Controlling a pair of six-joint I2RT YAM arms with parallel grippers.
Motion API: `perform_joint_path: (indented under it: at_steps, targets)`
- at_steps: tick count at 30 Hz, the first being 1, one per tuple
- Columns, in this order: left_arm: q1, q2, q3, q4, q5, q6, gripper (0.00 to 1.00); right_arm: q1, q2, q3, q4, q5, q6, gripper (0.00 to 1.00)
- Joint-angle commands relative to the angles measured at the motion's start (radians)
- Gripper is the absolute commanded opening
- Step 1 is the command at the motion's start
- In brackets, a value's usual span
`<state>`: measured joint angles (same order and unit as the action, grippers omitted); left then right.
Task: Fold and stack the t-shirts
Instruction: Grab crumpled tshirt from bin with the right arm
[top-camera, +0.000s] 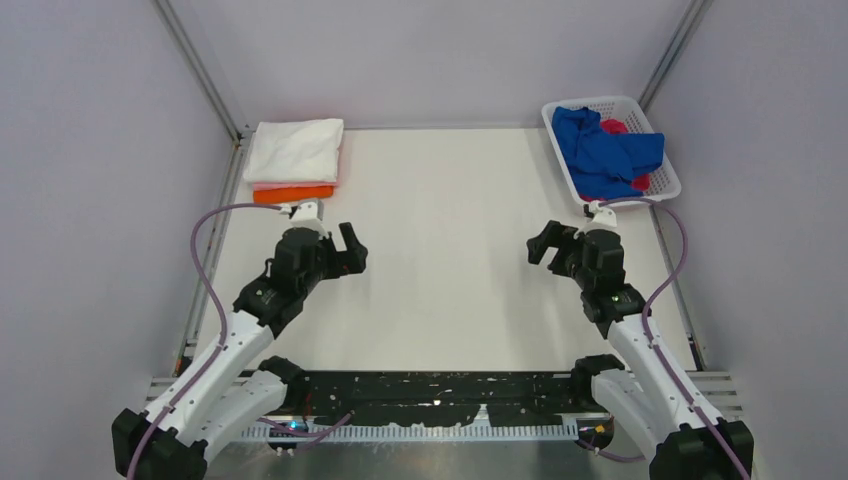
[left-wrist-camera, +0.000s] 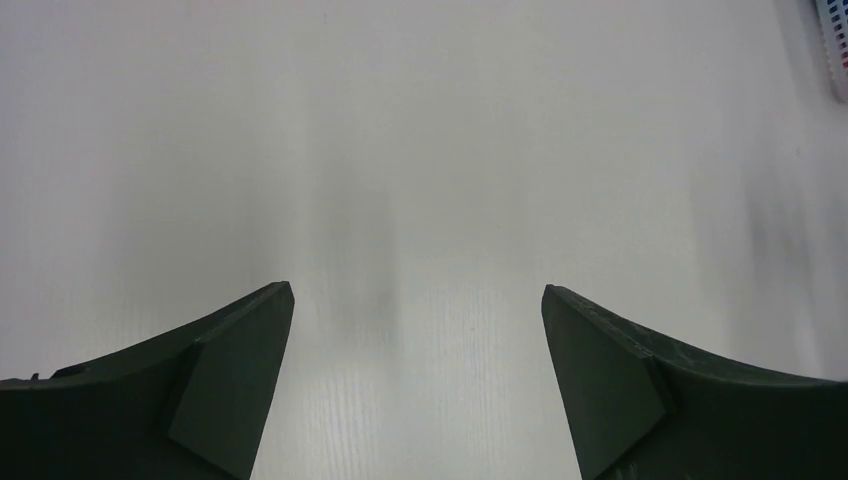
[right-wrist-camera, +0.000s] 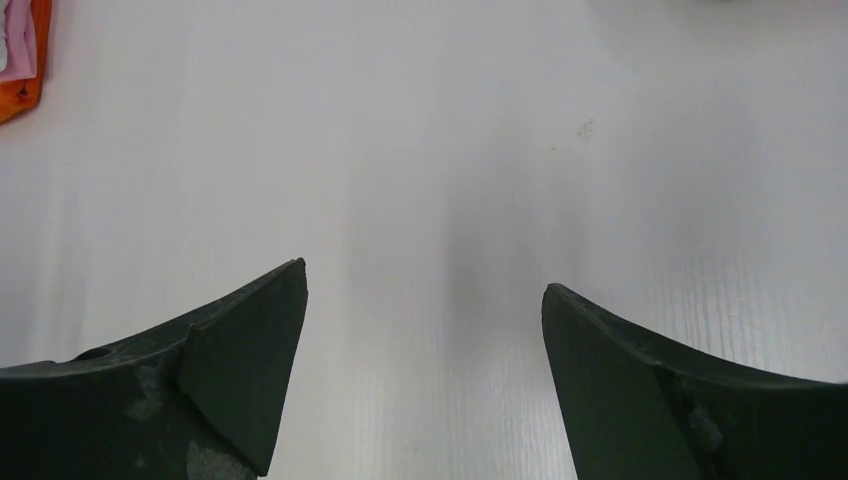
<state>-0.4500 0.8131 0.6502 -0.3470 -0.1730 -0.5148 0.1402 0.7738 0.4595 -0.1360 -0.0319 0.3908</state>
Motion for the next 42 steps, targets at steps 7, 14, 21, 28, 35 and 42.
perform_joint_path:
  at_steps: [7, 14, 21, 28, 35, 42]
  targets:
    - [-0.001, 0.027, 0.057, 0.07, -0.012, 0.015, 0.99, -0.005, 0.119, 0.253, 0.02, 0.256, -0.009, 0.95]
    - [-0.001, 0.048, 0.066, 0.067, -0.011, 0.018, 1.0, -0.143, 0.435, 0.656, -0.143, 0.313, -0.014, 0.95]
    - [-0.001, 0.062, 0.069, 0.066, -0.021, 0.013, 1.0, -0.28, 0.882, 1.069, -0.317, 0.195, -0.059, 0.95]
    - [-0.001, 0.092, 0.079, 0.055, -0.038, 0.008, 1.0, -0.329, 1.212, 1.39, -0.426, 0.252, -0.128, 0.99]
    - [-0.001, 0.144, 0.111, 0.039, -0.04, 0.001, 1.0, -0.337, 1.41, 1.564, -0.47, 0.255, -0.135, 0.9]
    - [-0.001, 0.155, 0.117, 0.036, -0.044, 0.0, 1.0, -0.336, 1.449, 1.563, -0.461, 0.167, -0.12, 0.63]
